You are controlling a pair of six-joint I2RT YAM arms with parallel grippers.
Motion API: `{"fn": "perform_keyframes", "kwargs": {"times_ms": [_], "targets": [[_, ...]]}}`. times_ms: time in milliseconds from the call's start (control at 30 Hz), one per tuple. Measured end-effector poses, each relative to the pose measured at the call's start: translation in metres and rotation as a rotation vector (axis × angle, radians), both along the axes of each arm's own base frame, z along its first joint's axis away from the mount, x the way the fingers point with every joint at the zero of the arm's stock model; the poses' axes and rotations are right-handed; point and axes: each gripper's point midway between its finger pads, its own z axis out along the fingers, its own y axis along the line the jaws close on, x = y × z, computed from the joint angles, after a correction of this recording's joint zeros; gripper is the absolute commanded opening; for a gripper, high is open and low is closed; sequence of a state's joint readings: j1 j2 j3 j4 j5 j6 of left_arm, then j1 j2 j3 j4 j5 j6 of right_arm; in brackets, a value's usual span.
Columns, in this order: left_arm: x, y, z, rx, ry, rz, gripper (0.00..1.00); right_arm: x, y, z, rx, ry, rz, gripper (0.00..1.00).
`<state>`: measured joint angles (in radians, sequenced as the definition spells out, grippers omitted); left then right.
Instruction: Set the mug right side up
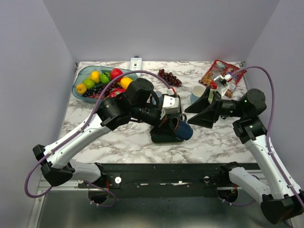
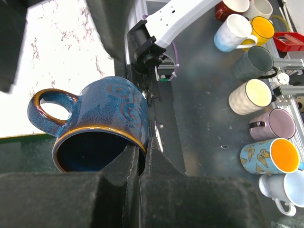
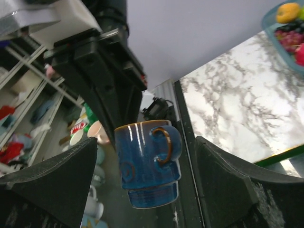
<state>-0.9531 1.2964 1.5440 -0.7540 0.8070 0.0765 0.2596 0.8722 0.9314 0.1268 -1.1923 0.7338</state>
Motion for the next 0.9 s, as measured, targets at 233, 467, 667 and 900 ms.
{"fn": "perform_keyframes", "kwargs": {"times_ms": [233, 467, 667, 900], "targets": [[-0.002, -0.003, 0.014, -0.038, -0.017, -0.024, 0.00, -0.005, 0.013, -0.008, -0.014, 0.039, 0.087, 0.79], [-0.005, -0.002, 0.016, -0.043, -0.010, -0.041, 0.00, -0.003, 0.016, -0.008, -0.015, 0.056, 0.098, 0.55], [-0.009, -0.002, 0.017, -0.048, -0.006, -0.067, 0.00, -0.008, 0.016, -0.004, -0.007, 0.032, 0.126, 0.19], [-0.017, 0.000, 0.019, -0.053, 0.006, -0.098, 0.11, -0.017, 0.015, -0.004, -0.013, 0.016, 0.157, 0.01]]}}
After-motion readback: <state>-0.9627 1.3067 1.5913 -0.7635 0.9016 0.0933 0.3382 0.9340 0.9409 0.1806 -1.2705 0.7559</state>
